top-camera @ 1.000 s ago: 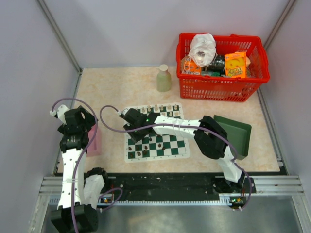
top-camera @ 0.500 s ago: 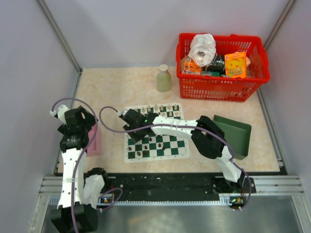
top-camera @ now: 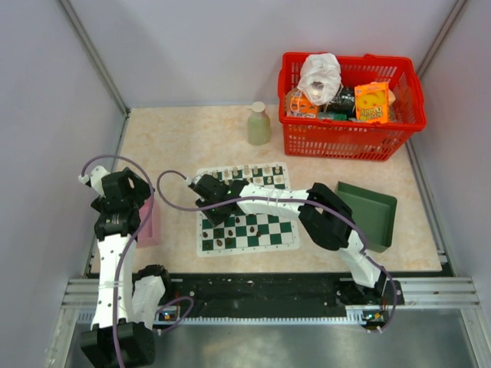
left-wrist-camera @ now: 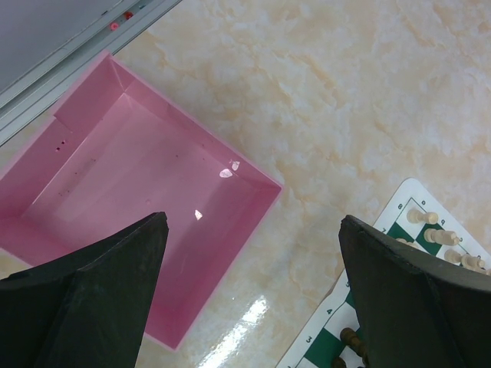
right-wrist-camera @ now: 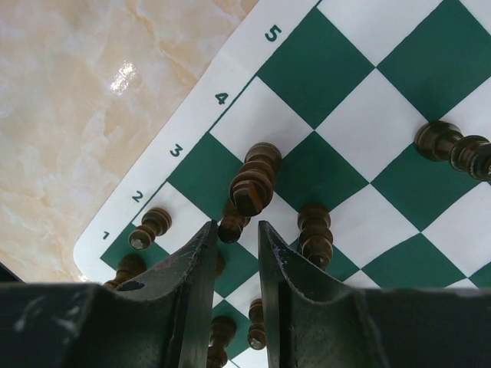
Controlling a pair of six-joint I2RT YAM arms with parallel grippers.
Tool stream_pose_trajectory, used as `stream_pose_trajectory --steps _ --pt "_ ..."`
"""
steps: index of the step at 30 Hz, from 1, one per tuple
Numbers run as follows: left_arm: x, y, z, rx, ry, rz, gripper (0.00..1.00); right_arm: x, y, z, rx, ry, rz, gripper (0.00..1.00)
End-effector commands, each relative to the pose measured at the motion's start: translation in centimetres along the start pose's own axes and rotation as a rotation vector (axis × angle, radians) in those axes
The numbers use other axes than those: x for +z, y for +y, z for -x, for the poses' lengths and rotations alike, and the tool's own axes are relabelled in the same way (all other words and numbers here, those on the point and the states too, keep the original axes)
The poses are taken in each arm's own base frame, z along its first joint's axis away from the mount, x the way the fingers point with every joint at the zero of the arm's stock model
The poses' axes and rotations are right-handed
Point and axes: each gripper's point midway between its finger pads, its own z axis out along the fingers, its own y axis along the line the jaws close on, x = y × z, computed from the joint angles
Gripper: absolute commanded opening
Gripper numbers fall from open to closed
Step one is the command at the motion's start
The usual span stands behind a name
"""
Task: Set up the chess pieces on the board
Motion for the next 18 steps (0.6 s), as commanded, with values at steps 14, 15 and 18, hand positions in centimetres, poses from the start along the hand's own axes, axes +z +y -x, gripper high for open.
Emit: stream_pose_trajectory --steps 14,15,18 --pt "0.12 -0.09 0.99 -0.009 -0.043 -0.005 0.99 -0.37 1.36 2.89 -0.013 -0.081 0.026 0.21" --pt "0.12 -0.14 1.01 -0.009 -0.044 -0.007 0.99 -0.39 1.40 2.75 -0.014 -0.078 0.026 0.20" --pt "0.13 -0.18 1.02 -0.009 -0.043 -0.009 0.99 -0.32 1.29 2.54 -0.017 -0.073 0.022 0.18"
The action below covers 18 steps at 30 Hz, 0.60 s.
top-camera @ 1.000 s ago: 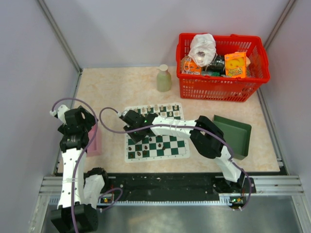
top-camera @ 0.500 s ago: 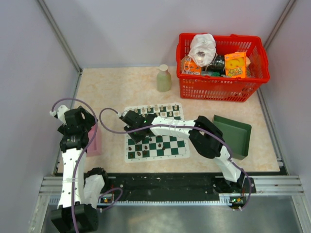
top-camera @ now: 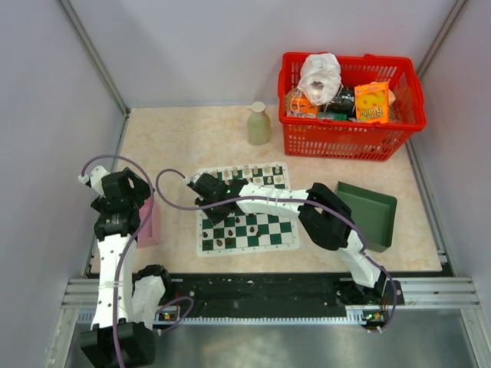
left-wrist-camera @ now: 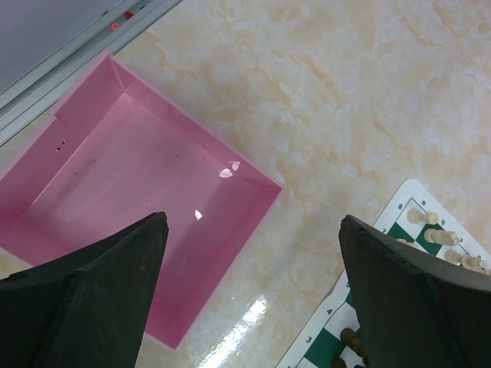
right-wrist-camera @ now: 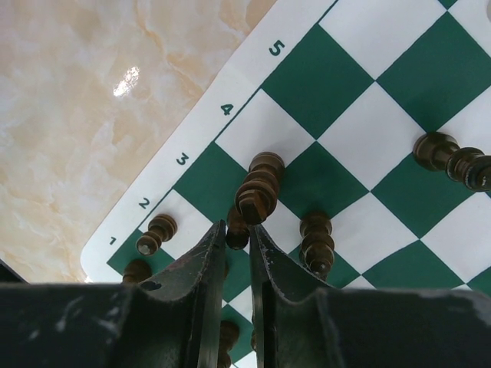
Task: Set up the chess pieces on the board
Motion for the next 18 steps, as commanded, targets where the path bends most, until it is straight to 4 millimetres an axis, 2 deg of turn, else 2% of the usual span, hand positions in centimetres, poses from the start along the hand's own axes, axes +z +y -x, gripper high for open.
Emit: stream_pose_trajectory --steps 1,3,7,12,18 --pt "0.1 -0.2 1.0 -0.006 -0.042 -0.007 0.99 -0.2 1.1 1.9 -0.018 -0.059 0.018 0.17" --pt "0.1 -0.2 1.0 -0.008 -0.041 -0.009 0.99 -0.3 1.0 1.8 -0.015 -0.054 0.019 0.12" --pt "0.0 -0.2 1.1 -0.010 -0.044 -0.009 0.99 -1.6 1.5 2.5 -0.021 -0.076 0.036 0.08" --pt "-0.2 -0.2 1.1 -0.015 -0.046 -0.014 0.99 -4.9 2.3 4.1 -0.024 -0.135 0.076 0.05" --pt "-0.3 -0.3 1.2 -0.020 -0.048 -0.019 0.99 -8.9 1.8 4.7 -0.022 -0.199 0.072 0.05"
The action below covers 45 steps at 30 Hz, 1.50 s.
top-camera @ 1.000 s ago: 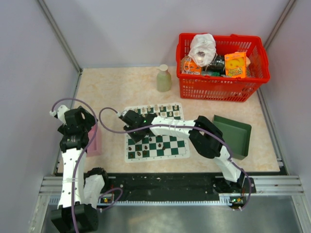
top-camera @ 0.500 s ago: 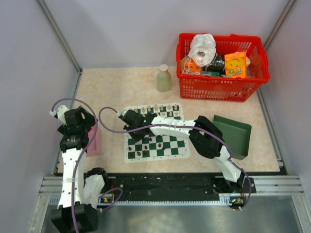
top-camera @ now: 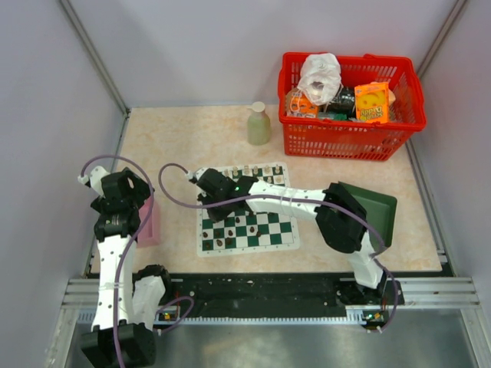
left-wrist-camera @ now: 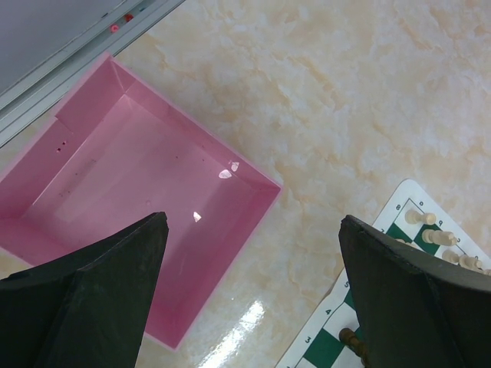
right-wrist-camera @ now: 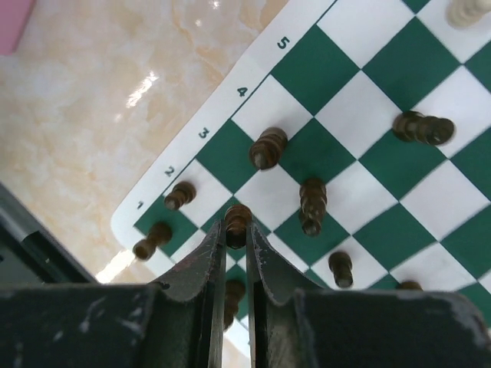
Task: Set up the chess pieces on the board
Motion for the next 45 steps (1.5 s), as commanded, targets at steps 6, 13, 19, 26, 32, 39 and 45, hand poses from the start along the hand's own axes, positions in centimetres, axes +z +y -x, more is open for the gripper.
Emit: stream_pose_trajectory --steps 6,13,19,26,32,39,45 --pt "-0.6 -0.3 1.1 -0.026 -0.050 -0.026 0.99 -9.8 -0.3 2.1 0.019 -0.194 -0.004 0.06" --pt "-0.5 -0.7 0.9 -0.035 -0.039 -0.047 0.99 -8.4 -2.3 -2.5 0.088 -0.125 -0.071 0.06" --pt "-0.8 -0.7 1.2 -0.037 -0.048 -0.046 0.99 -5.6 -3.1 -4.0 0.102 -0.087 -0.110 0.06" --pt "-1.1 -0.6 1.5 -0.034 -0.058 -0.042 0.99 -4.0 -3.1 -4.9 0.083 -0.057 -0.108 0.06" --pt "-1.0 -0.6 1.4 -0.033 -0.054 -0.040 0.99 -3.0 -3.7 -5.5 0.073 -0.040 -0.136 0.07" --pt "-0.8 -0.5 1.3 -0.032 -0.050 -0.038 0.99 -2.6 -4.0 -6.1 0.066 -0.019 -0.149 0.07" --pt "-0.7 -0.5 1.1 -0.033 -0.049 -0.037 0.99 -2.4 -4.4 -6.6 0.059 -0.008 -0.165 0.12"
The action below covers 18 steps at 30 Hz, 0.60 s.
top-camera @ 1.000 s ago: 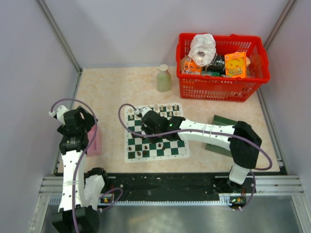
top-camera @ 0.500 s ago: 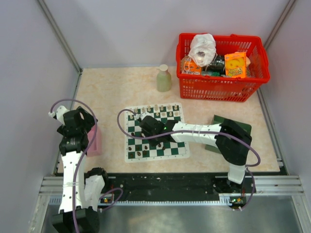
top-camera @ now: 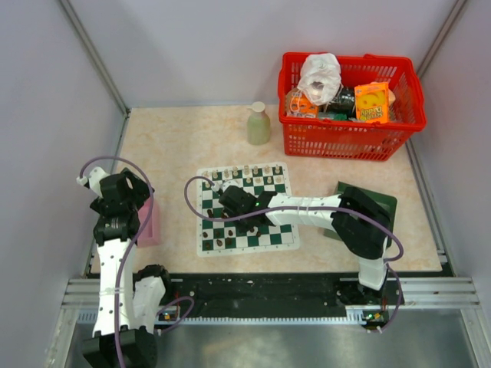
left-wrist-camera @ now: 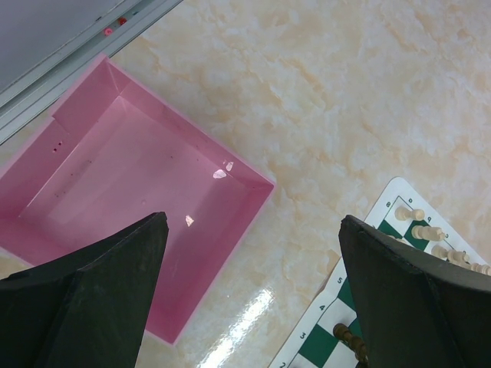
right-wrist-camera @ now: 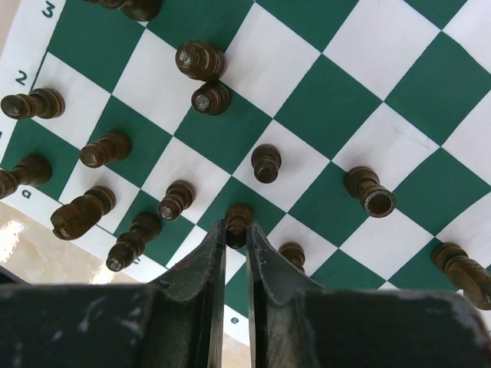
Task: Set up the chess pieces on the board
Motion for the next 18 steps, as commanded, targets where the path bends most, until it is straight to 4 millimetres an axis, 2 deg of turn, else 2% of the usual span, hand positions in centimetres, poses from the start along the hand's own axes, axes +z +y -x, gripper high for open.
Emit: stream_pose_trajectory --steps 1,10,16,18 --pt "0.0 -0.3 0.8 -0.022 -0.033 -0.011 0.99 -0.1 0.4 0.8 -0.016 -0.038 0.000 0.14" --pt "0.1 -0.3 0.7 -0.021 -0.030 -0.013 0.99 -1.9 1.6 2.4 -0.021 -0.073 0.065 0.29" --pt "0.0 -0.2 0.8 -0.019 -0.033 -0.010 0.99 -4.9 2.2 5.3 -0.026 -0.145 0.091 0.31" --pt "0.1 -0.2 0.7 -0.020 -0.031 -0.010 0.99 -5.8 2.4 6.5 -0.029 -0.175 0.101 0.36"
